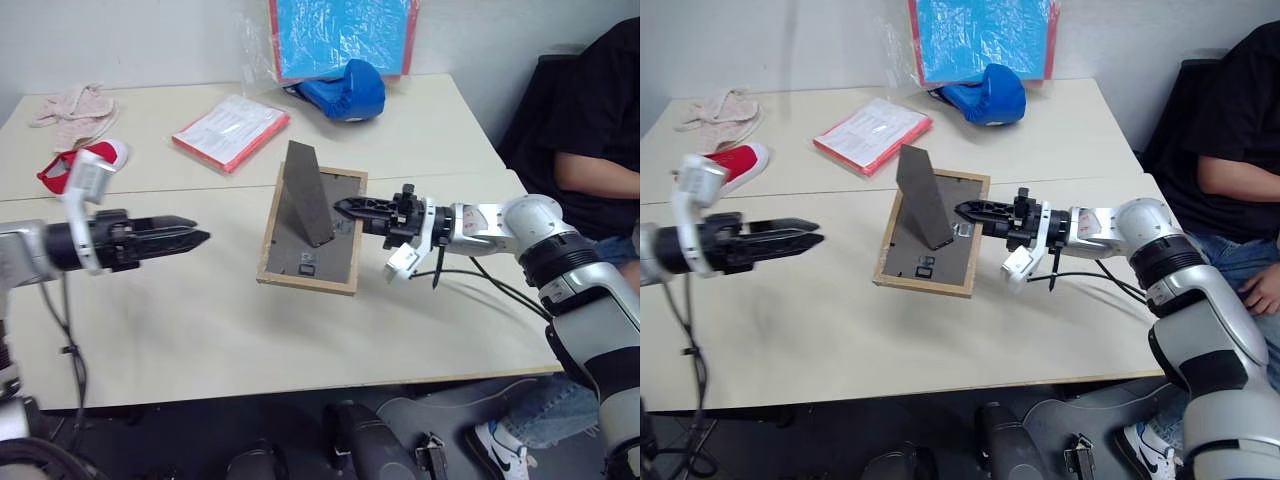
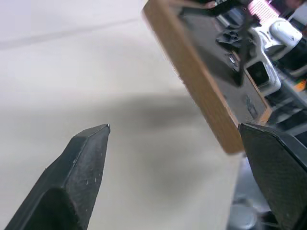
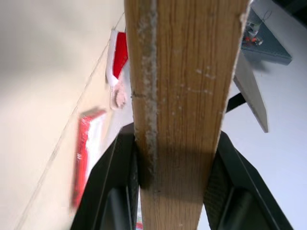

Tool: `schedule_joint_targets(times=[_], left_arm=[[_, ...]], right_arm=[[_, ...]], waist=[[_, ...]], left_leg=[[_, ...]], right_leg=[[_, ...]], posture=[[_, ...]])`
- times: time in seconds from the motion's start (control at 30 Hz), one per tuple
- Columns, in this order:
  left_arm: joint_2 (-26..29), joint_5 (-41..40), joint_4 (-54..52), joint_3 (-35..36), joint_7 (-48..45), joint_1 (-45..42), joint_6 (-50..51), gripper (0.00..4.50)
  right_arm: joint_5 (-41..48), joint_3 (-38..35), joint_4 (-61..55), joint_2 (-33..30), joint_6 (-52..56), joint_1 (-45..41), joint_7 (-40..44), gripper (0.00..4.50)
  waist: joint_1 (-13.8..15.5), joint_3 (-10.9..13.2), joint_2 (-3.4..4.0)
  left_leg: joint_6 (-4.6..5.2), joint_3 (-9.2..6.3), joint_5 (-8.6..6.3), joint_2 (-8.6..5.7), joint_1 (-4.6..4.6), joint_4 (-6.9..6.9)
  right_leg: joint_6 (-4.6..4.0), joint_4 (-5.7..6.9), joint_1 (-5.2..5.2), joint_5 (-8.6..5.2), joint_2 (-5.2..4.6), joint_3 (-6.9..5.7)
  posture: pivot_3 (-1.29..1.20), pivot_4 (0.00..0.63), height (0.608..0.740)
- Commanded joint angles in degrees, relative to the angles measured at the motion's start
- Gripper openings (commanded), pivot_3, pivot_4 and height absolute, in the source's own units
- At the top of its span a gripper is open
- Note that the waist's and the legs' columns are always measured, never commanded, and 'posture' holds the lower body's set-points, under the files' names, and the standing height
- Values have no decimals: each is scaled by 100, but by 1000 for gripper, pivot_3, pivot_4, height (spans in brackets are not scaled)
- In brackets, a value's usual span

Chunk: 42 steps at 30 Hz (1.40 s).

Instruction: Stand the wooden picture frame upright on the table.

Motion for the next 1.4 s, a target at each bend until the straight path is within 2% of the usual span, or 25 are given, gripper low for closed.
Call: schedule_joint_targets(times=[0.03, 0.07, 0.1, 0.13, 0.23, 0.3, 0.37, 0.47, 0.63, 0.7, 0.8, 0.87, 0.93, 0.97, 1.13, 1.3, 1.4], left_arm=[[-177, -133, -1110, 547, -15, 738, -559, 4500], [-320, -65, -1229, 619, 150, 928, -726, 4500], [-458, 78, -1279, 629, 327, 1063, -959, 4500], [-581, 266, -1290, 589, 517, 1159, -1223, 4500], [-807, 470, -1279, 477, 840, 1271, -1666, 4500], [-861, 461, -1316, 426, 907, 1321, -1796, 4500], [-876, 414, -1370, 370, 968, 1342, -1877, 4500], [-858, 344, -1359, 268, 1062, 1291, -1921, 4500], [-820, 291, -1294, -34, 1090, 1130, -1999, 4500], [-805, 284, -1206, -160, 1086, 1020, -2022, 4500], [-800, 251, -1092, -255, 1079, 926, -2024, 4500], [-800, 225, -1036, -293, 1064, 891, -2012, 4500], [-808, 270, -962, -404, 1008, 862, -2081, 4500], [-810, 277, -935, -444, 995, 850, -2104, 4500], [-778, 239, -783, -523, 933, 725, -2159, 4500], [-693, 327, -558, -616, 808, 581, -2323, 4500], [-633, 344, -421, -671, 780, 412, -2371, 4500]], right_arm=[[4984, 41, -824, 278, 1233, 825, 3899, 1241], [6644, -123, -1817, 296, 2743, 1257, 5445, 1241], [7871, -304, -2654, 278, 3937, 1565, 6481, 1241], [8648, -549, -3204, 278, 4903, 1729, 7060, 1241], [9963, -1101, -4059, 237, 7352, 2001, 7709, 1241], [10326, -1373, -4269, 264, 8419, 2120, 7808, 1241], [10304, -1575, -4148, 413, 9163, 2210, 7700, 1241], [9923, -1697, -3958, 604, 9644, 2383, 7738, 1241], [9086, -1722, -3466, 980, 9745, 2625, 7858, 1241], [9041, -1930, -3332, 1096, 9952, 2633, 7834, 1960], [9075, -2220, -3550, 1071, 10331, 2680, 7955, 2794], [9023, -2358, -3734, 1008, 10461, 2700, 7983, 3610], [9040, -2548, -4249, 566, 10726, 2751, 8200, 4343], [9094, -2632, -4522, 323, 10872, 2799, 8384, 4487], [9340, -3202, -5418, -890, 11328, 2900, 9223, 4487], [9416, -3698, -5484, -1843, 11484, 2948, 10046, 4487], [9487, -4023, -5379, -2027, 11575, 3003, 10064, 4487]], waist=[[-14, -5, -22], [6, -4, -24], [63, -1, -19], [106, 4, -11], [204, 6, -7], [266, 5, -9], [295, 3, -12], [308, -1, -19], [259, -2, -19], [257, -2, -20], [273, -2, -19], [270, -2, -19], [283, 0, -16], [294, 1, -14], [352, 1, -15], [358, 2, -13], [386, 2, -14]], left_leg=[[0, -1, 0, 2, 9, -1], [1, -13, 0, 5, 14, -1], [2, -36, -1, 8, 11, 19], [3, -51, -1, 7, -2, 26], [7, -61, -3, 7, -18, 44], [7, -67, -4, 7, -18, 41], [7, -73, -4, 7, -18, 30], [9, -80, -5, 8, -29, 25], [17, -74, -9, 4, -38, 27], [16, -74, -8, 5, -28, 27], [14, -75, -7, 3, -33, 27], [14, -74, -7, 4, -42, 27], [15, -75, -8, 3, -42, 28], [15, -76, -8, 2, -42, 28], [16, -86, -9, 2, -47, 27], [17, -85, -9, 1, -44, 26], [18, -85, -10, 1, -44, 24]], right_leg=[[0, -2, 10, 0, 0, -3], [0, -2, 17, 0, 0, -9], [0, 5, 29, 0, 0, -19], [5, 7, 25, 3, 0, -21], [11, 16, 17, 7, -1, -25], [10, 12, 18, 7, -2, -31], [7, 1, 19, 5, -2, -37], [7, -18, 18, 5, -3, -45], [12, -23, 14, 8, -9, -45], [12, -21, 21, 8, -8, -46], [12, -19, 16, 7, -8, -46], [12, -20, 9, 8, -8, -47], [12, -21, 10, 8, -9, -47], [12, -21, 10, 8, -9, -47], [13, -35, 14, 8, -8, -56], [13, -35, 17, 8, -8, -56], [13, -38, 17, 8, -8, -56]], posture=[[0, 150, 740], [0, 150, 740], [0, 150, 740], [0, 150, 740], [0, 150, 740], [0, 150, 740], [0, 150, 740], [0, 150, 740], [0, 150, 740], [0, 150, 740], [0, 150, 740], [0, 150, 740], [0, 150, 740], [0, 150, 740], [0, 150, 740], [0, 150, 740], [0, 150, 740]])
